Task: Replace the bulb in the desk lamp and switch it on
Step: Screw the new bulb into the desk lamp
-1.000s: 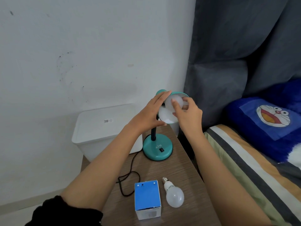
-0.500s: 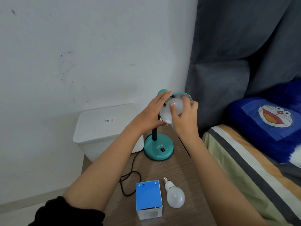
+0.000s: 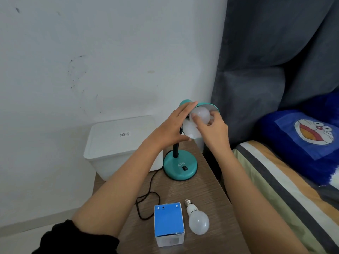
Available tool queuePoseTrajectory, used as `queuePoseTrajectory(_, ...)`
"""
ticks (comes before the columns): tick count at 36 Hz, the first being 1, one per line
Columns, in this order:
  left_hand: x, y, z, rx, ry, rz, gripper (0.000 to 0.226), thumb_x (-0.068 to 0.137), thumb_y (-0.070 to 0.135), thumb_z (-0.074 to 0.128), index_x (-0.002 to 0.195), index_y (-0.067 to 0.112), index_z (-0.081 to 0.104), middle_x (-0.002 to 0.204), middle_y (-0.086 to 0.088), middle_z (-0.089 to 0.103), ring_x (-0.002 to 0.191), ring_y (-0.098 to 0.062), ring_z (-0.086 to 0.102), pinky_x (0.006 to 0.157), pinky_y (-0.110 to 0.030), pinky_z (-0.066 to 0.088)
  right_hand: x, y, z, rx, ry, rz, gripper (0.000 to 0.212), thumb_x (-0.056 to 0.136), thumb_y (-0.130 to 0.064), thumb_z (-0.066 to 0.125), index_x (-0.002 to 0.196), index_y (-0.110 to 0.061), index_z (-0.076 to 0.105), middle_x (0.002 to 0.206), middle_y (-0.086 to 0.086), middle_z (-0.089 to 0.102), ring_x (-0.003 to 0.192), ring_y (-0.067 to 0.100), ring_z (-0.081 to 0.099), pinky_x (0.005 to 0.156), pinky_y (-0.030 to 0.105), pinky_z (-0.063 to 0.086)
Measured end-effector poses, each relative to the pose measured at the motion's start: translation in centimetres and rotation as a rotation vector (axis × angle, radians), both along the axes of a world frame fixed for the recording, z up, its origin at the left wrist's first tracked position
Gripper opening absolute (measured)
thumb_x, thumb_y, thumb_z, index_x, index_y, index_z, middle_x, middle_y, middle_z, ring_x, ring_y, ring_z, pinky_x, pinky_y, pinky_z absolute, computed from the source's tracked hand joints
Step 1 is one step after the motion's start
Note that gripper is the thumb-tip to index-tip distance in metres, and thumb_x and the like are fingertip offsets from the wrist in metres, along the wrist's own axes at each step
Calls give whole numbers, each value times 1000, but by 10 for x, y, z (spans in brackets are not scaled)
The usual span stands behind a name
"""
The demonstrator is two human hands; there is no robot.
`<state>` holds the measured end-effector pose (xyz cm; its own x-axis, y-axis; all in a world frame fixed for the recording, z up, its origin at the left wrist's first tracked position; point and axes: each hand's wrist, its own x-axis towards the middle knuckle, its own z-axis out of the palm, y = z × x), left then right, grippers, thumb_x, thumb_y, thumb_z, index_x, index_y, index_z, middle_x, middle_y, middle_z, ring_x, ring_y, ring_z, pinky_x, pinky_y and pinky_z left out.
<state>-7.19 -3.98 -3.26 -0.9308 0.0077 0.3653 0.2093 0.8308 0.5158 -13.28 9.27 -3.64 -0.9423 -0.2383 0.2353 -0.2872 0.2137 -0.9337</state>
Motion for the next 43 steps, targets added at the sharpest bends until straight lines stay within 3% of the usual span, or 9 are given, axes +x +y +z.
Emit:
queuePoseTrajectory(5, -1, 0, -1, 2, 9, 0, 102, 70, 13, 78, 147, 29, 14, 153, 4, 21, 139, -11, 23, 112, -23, 22, 0, 0, -2, -3, -56, -24, 40, 82, -47, 63, 91, -8, 63, 88, 7, 70, 79, 13, 67, 60, 9, 44)
queuePoseTrajectory(9, 0, 0, 0, 8, 35, -9, 96, 73, 21, 77, 147, 26, 16, 152, 3, 22, 139, -10, 23, 110, -18, 20, 1, 1, -2, 1, -132, 14, 57, 86, -55, 53, 84, 0, 64, 79, 12, 70, 67, 8, 67, 46, 3, 41)
queuePoseTrajectory(15, -1, 1, 1, 11, 21, -11, 97, 73, 16, 77, 147, 24, 16, 152, 1, 22, 139, -14, 24, 111, -21, 20, 6, -5, -6, 50, 18, 28, 60, 76, -45, 69, 123, -12, 52, 109, 4, 60, 94, 22, 66, 82, 28, 52)
queuePoseTrajectory(20, 0, 1, 0, 1, 22, -10, 97, 72, 16, 78, 147, 23, 17, 152, 0, 23, 138, -14, 26, 112, -24, 24, 6, -7, -2, -147, -67, -28, 43, 88, -46, 57, 119, -17, 48, 105, 9, 64, 67, 14, 72, 51, 4, 45)
queuePoseTrajectory(23, 0, -1, 0, 1, 14, 2, 102, 70, 14, 79, 148, 26, 14, 153, 2, 21, 139, -14, 24, 111, -23, 23, 4, -7, -2, -113, -34, -15, 49, 83, -45, 63, 123, -20, 49, 116, 2, 60, 99, 22, 65, 81, 27, 57)
queuePoseTrajectory(25, -1, -2, 0, -5, 14, 1, 102, 70, 14, 79, 148, 26, 14, 153, 2, 21, 140, -15, 23, 113, -25, 23, 4, -7, -2, -14, 26, -4, 56, 76, -39, 70, 125, -21, 48, 120, 1, 55, 113, 19, 55, 95, 35, 49)
queuePoseTrajectory(33, -1, 0, 0, 8, 20, -3, 98, 72, 18, 78, 148, 25, 15, 153, 2, 21, 140, -13, 22, 112, -23, 21, -4, -4, -8, 32, -88, -53, 55, 86, -56, 50, 73, -4, 62, 76, 13, 72, 76, 20, 67, 54, 14, 39)
queuePoseTrajectory(39, -1, -1, 1, 14, 5, -3, 101, 71, 15, 78, 148, 27, 14, 153, 4, 20, 140, -12, 22, 110, -21, 21, 5, -5, -7, 74, 121, -76, 56, 87, -54, 48, 124, -12, 48, 115, 14, 57, 104, 30, 59, 85, 41, 51)
queuePoseTrajectory(43, -1, -1, 0, 20, 6, -3, 100, 71, 12, 78, 148, 26, 15, 153, 3, 21, 139, -12, 22, 109, -19, 20, 5, -2, -4, 126, 246, -55, 40, 90, -40, 55, 121, -15, 51, 113, 13, 62, 101, 28, 60, 83, 37, 50)
